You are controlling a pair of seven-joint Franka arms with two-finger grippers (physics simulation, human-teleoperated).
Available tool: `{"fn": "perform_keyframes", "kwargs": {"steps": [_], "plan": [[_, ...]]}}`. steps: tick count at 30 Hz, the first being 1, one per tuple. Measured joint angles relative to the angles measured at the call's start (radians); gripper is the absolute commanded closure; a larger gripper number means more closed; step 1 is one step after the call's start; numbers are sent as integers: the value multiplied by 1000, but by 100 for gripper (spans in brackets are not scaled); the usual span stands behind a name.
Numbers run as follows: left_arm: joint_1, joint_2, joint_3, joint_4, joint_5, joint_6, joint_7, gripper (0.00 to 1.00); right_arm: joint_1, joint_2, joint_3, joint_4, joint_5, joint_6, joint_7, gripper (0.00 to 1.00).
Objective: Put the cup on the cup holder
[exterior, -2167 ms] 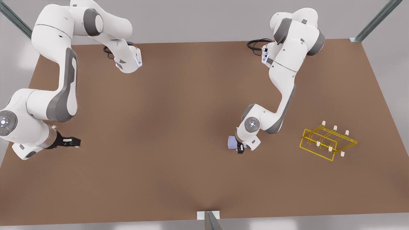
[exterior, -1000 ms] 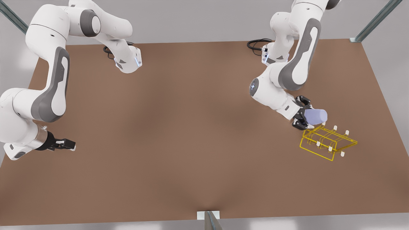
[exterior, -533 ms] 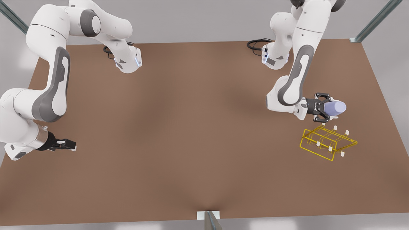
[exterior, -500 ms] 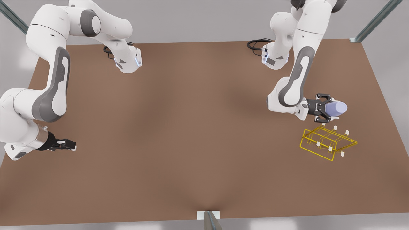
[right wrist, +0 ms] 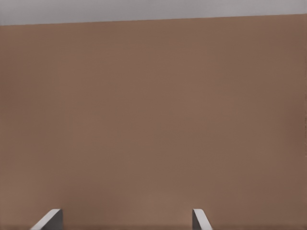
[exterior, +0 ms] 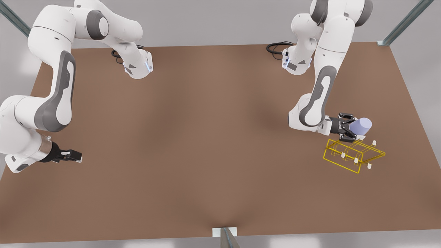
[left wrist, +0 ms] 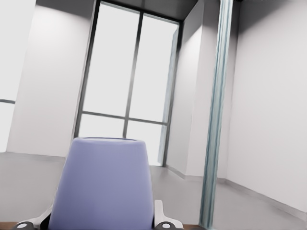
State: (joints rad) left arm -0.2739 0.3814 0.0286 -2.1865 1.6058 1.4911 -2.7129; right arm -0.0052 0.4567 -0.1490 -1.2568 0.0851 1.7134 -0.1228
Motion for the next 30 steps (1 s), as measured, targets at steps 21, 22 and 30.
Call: {"fn": "perform_keyframes", "kwargs": {"steps": [21, 22, 30], "plan": [[-50, -46, 40, -112, -44, 13, -184, 17, 5, 6, 1, 0, -3, 2, -43, 0], [-48, -41, 40, -112, -42, 15, -184, 17, 5, 6, 1, 0, -3, 2, -44, 0], [-19, 0, 51, -110, -1, 52, -184, 17, 6, 14, 5, 0, -4, 2, -51, 0]]}}
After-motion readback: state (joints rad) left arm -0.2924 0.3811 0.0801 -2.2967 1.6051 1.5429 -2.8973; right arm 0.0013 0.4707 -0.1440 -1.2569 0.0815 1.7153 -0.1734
